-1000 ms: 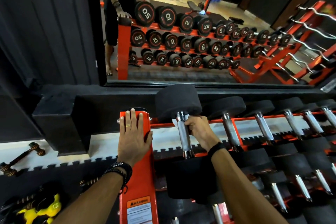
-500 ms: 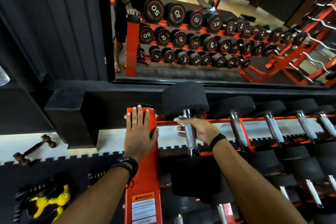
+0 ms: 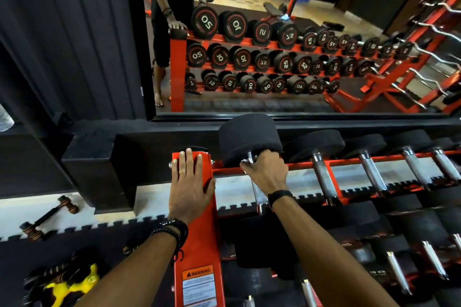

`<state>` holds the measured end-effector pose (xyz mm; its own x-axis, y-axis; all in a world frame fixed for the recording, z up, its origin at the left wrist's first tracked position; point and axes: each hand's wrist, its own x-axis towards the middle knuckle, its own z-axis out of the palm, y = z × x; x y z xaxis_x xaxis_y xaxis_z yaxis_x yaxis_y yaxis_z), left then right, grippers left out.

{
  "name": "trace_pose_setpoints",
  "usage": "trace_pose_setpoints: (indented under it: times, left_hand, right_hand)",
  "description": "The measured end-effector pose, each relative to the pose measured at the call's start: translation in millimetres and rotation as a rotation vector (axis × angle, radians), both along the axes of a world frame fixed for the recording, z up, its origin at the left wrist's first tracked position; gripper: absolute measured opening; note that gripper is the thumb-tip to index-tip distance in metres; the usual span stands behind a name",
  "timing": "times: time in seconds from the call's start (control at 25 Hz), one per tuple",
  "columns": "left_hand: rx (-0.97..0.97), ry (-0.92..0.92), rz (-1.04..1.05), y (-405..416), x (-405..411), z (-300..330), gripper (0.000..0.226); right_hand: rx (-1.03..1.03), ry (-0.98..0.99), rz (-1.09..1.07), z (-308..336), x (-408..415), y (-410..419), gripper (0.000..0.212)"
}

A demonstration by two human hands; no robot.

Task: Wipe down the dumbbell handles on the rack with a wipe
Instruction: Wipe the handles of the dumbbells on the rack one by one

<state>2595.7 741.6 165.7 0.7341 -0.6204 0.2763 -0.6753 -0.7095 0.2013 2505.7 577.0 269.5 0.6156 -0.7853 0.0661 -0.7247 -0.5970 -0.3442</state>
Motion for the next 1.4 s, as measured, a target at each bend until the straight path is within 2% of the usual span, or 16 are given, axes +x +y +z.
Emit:
trace_pose_setpoints:
  times: [0.12, 0.24, 0.4, 0.48, 0.56, 0.72, 0.84, 1.0, 1.24, 1.4]
  left_hand:
    - [-0.006, 0.0, -0.003, 1, 0, 0, 0.072]
    - [-0.01, -0.005, -0.003, 1, 0, 0, 0.072]
    - [-0.013, -0.023, -0.005, 1, 0, -2, 0.072]
    - [-0.001, -0.029, -0.009, 0, 1, -3, 0.072]
    - [0.01, -0.028, -0.008, 0, 1, -3, 0.073]
    - [0.017, -0.031, -0.003, 0, 1, -3, 0.074]
    - [0.007, -0.035, -0.004, 0, 0, -2, 0.074]
    - [0.012, -0.043, 0.001, 0, 0, -1, 0.073]
    - [0.01, -0.045, 0.009, 0, 0, -2, 0.072]
    - [-0.003, -0.031, 0.009, 0, 0, -2, 0.072]
  right_hand:
    - [-0.005, -0.08, 0.008, 3, -3, 0, 0.037]
    - [0.213, -0.19, 0.072, -3, -11, -13, 0.04]
    - [0.364, -0.329, 0.107, -6, -21, -23, 0.019]
    - [0.421, -0.343, 0.066, -4, -23, -22, 0.029]
    - [0.41, -0.319, 0.046, -6, -23, -23, 0.035]
    - [0.312, -0.261, 0.006, -4, -20, -17, 0.013]
    - [0.245, -0.302, -0.051, 4, -17, -12, 0.025]
    - [0.318, -0.35, -0.053, 7, -15, -11, 0.017]
    - [0.181, -0.24, 0.159, 10, -21, -7, 0.026]
    - [0.104, -0.209, 0.145, 11, -18, -6, 0.049]
